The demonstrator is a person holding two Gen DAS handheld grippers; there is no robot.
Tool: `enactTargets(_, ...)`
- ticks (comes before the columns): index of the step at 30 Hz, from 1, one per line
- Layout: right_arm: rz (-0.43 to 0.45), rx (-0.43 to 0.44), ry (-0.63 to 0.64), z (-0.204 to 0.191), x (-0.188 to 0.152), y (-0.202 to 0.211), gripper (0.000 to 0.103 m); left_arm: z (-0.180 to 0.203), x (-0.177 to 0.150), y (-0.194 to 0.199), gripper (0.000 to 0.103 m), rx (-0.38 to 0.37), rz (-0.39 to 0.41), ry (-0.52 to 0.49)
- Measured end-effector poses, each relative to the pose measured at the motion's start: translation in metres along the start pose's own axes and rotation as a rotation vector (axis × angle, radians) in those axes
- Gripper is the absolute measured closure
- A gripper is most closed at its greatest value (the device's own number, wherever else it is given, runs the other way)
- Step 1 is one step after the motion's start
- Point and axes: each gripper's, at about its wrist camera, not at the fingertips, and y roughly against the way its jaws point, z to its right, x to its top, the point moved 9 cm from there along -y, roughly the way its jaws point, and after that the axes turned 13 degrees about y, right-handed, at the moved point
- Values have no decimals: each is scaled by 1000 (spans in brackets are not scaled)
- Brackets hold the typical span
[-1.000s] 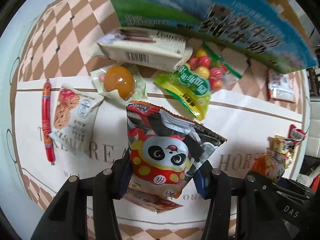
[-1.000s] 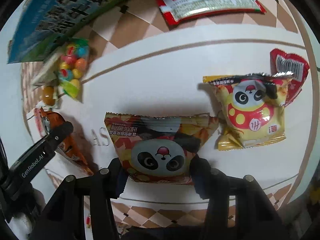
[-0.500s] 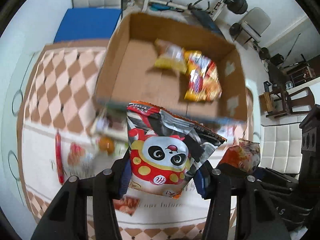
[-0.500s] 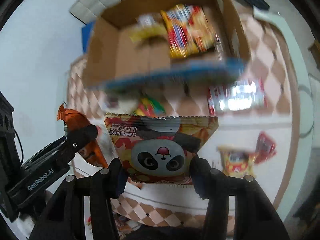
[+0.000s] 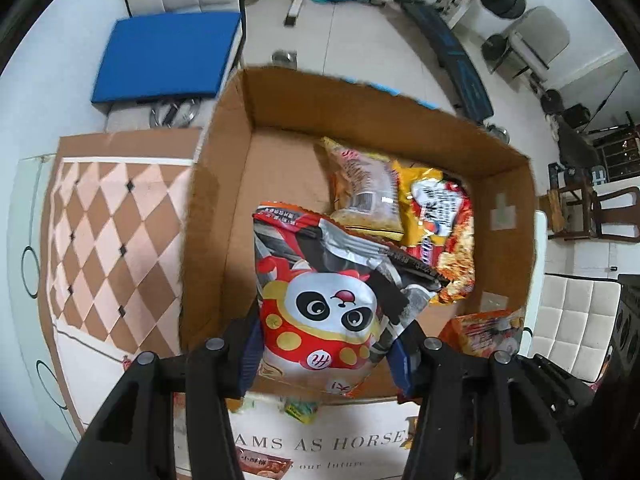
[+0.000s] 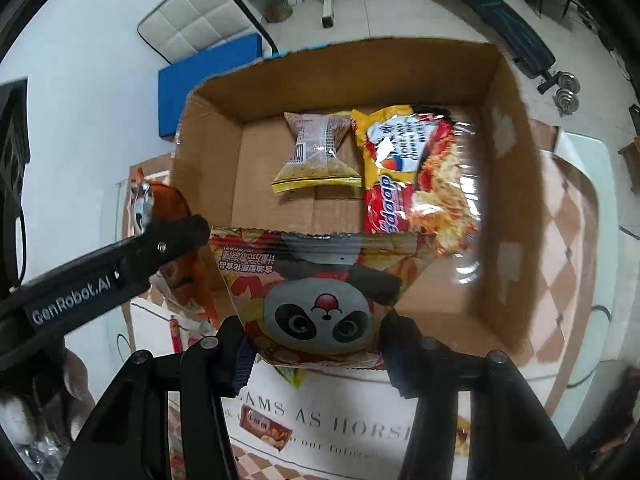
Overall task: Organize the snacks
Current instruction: 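Carry both panda packets into the box and open both tools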
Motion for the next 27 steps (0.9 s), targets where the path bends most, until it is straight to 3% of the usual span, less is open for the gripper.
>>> enactTargets(9, -100, 24, 12, 4, 15, -68, 47, -12, 6, -61, 53, 44, -137, 16)
enactTargets(20, -215, 28, 36, 11, 10, -110, 45, -16, -1, -88, 52, 88, -208, 22)
enactTargets(22, -247, 26, 38, 12, 10, -119, 36, -20, -1, -89, 49, 106, -214, 27)
enactTargets(23, -255, 23, 40, 12, 12, -121, 22, -23, -1, -90, 46, 114, -211, 25)
enactTargets(24, -258, 20, 43, 11, 11, -123, 11, -24, -1, -89, 34, 121, -208, 18)
enactTargets(25, -257, 13, 42, 11, 11, -124, 10, -24, -2, -88, 25, 124, -205, 12)
enactTargets(27, -253, -2, 43, 13, 11, -122, 10, -24, -3, -84, 23, 116, -194, 7)
